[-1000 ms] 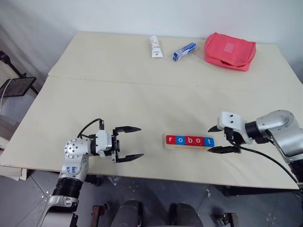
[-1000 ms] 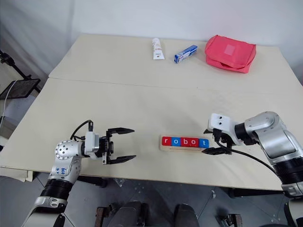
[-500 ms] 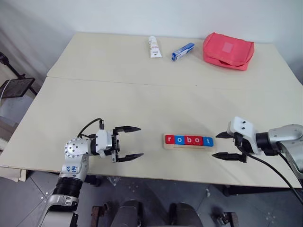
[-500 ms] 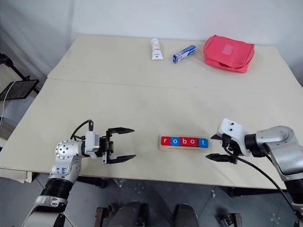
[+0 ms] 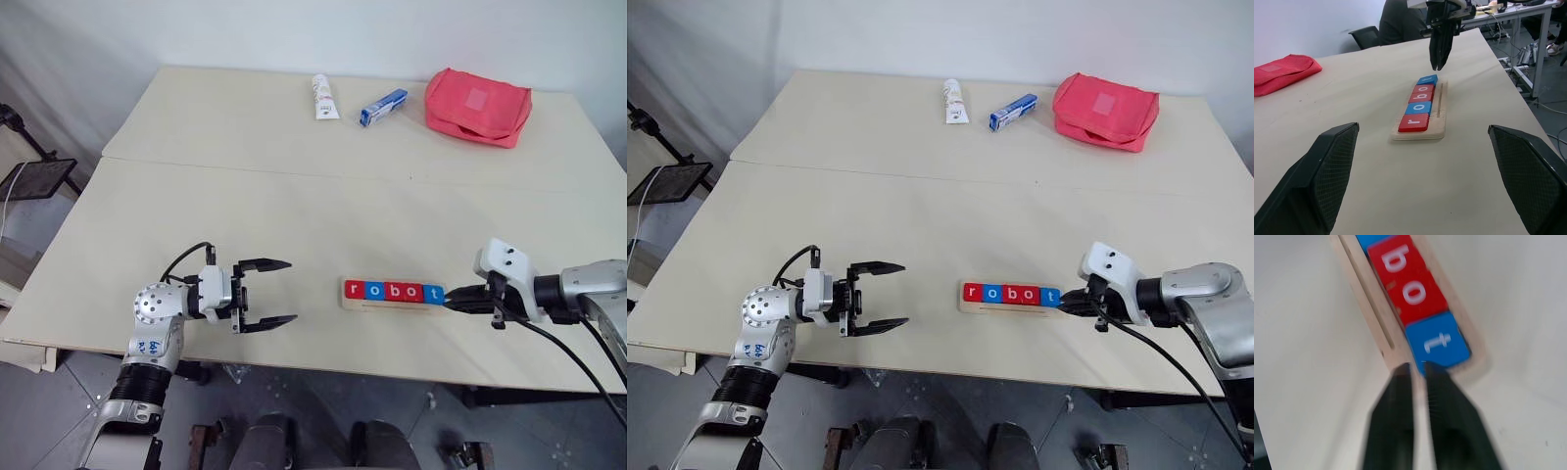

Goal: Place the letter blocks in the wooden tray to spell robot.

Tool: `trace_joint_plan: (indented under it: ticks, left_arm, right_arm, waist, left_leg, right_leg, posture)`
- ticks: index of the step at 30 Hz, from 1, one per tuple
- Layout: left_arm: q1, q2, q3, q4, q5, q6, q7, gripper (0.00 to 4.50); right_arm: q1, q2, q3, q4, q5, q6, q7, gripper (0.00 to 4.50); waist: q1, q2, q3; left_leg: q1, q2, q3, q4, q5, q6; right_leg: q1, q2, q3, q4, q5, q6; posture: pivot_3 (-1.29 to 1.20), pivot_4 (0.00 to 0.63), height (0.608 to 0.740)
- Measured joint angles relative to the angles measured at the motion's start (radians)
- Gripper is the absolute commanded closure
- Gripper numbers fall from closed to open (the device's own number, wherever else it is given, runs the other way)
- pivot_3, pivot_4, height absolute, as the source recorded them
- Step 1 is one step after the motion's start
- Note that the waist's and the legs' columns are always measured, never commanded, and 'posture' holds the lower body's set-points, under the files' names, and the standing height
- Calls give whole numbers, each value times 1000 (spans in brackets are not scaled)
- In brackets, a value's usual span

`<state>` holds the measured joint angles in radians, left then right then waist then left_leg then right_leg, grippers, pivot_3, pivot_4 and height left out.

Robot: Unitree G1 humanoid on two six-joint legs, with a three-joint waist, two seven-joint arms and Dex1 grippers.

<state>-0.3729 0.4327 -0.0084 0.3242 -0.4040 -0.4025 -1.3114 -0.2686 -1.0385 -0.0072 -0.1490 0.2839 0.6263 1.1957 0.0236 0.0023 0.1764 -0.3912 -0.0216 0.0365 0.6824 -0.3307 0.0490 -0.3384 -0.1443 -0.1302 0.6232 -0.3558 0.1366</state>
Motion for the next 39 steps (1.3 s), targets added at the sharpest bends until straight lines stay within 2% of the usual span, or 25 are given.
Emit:
trace_joint_plan:
  ticks: [20, 29, 33, 39]
  left_arm:
    - [3, 3, 0, -1, 0, 0, 0, 0]
    - [-14, 8, 2, 9, 0, 0, -4, 0]
    - [-30, 11, 18, 38, -5, 12, -2, 0]
    - [-49, 63, 73, 92, 1, -30, 8, 0]
  right_arm:
    - [-61, 46, 63, 71, -11, -35, -33, 4481]
    - [1, 12, -12, 51, -9, -46, -54, 4481]
    - [91, 12, -113, 35, 33, -122, -17, 3605]
    - [219, 13, -279, 113, 137, -299, 155, 1530]
  waist:
    - [1, 0, 0]
    - [0, 0, 0]
    - [1, 0, 0]
    - [1, 0, 0]
  left_leg:
    - [0, 0, 0, 0, 0, 0]
    - [0, 0, 0, 0, 0, 0]
    - [0, 0, 0, 0, 0, 0]
    - [1, 0, 1, 0, 0, 0]
  right_leg:
    - [0, 0, -1, 0, 0, 0]
    - [0, 0, -1, 0, 0, 0]
    - [0, 0, -2, 0, 0, 0]
    - [1, -1, -2, 0, 0, 0]
  posture:
    - [0, 150, 740]
    - [0, 150, 740]
    - [0, 150, 740]
    - [0, 150, 740]
